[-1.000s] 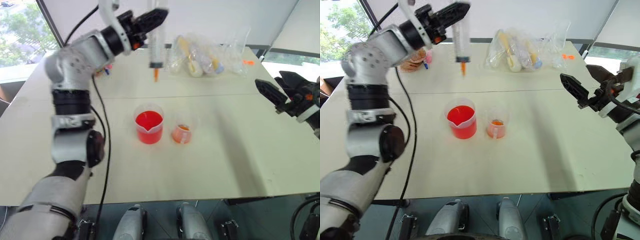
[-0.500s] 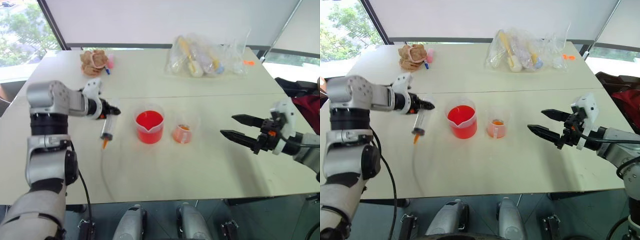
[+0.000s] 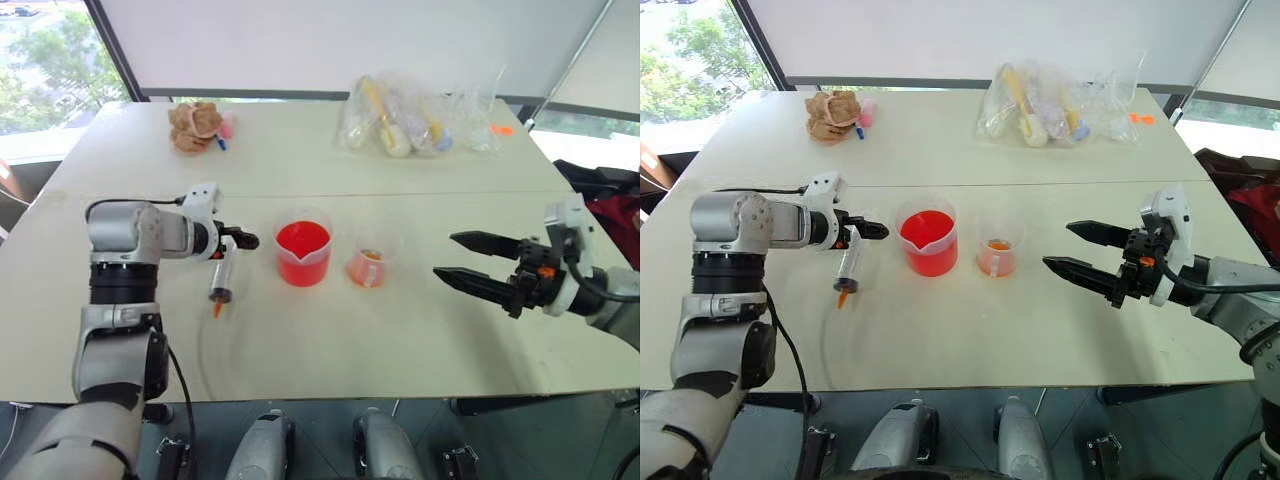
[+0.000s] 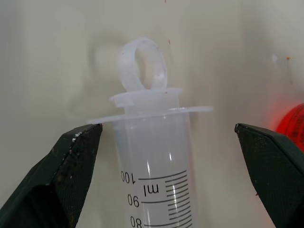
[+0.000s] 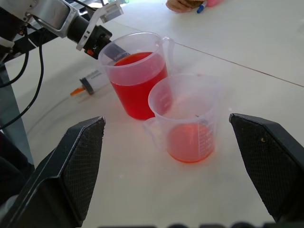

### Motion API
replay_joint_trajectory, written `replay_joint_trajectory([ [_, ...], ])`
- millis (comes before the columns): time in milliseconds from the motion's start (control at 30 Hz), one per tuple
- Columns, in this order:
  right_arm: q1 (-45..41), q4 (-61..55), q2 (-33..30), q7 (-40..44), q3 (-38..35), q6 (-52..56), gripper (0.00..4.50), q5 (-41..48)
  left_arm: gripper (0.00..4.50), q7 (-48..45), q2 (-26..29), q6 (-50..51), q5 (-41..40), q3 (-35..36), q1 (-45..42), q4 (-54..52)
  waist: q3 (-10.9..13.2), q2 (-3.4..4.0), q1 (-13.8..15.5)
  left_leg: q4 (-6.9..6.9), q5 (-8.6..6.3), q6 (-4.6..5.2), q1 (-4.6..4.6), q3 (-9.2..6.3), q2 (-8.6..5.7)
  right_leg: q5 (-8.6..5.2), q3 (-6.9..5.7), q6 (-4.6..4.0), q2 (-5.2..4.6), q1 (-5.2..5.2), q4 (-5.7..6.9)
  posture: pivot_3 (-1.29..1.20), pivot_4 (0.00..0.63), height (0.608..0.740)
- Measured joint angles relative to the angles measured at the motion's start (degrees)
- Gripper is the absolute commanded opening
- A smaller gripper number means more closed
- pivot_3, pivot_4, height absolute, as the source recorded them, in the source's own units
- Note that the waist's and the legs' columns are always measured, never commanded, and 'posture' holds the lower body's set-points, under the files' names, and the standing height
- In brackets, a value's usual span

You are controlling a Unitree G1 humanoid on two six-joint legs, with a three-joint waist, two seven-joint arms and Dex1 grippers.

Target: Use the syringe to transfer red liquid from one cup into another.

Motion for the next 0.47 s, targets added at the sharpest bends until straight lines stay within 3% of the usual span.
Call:
replay_joint_trajectory([
  [200,3.0,3.1,0.6,-0.9,-0.8,-3.2,4.39,-3.7,4.43,-6.2,3.6,-12.1,-2.3,5.4,5.1,-11.9,0.0,0.01,0.4,-0.04,-0.02,0.03,-0.02,0.02,-0.01,0.00,0.00,0.00,-0.08,0.08,-0.21,0.00,0.150,0.740],
  [467,5.7,8.9,2.7,-1.8,-1.3,-8.3,4.39,-9.1,4.43,-10.8,4.6,-20.6,-6.4,11.8,19.9,-25.1,0.0,0.02,0.4,-0.05,-0.05,0.09,0.00,0.01,0.00,0.01,-0.05,-0.01,-0.18,0.19,-0.37,0.00,0.150,0.740],
])
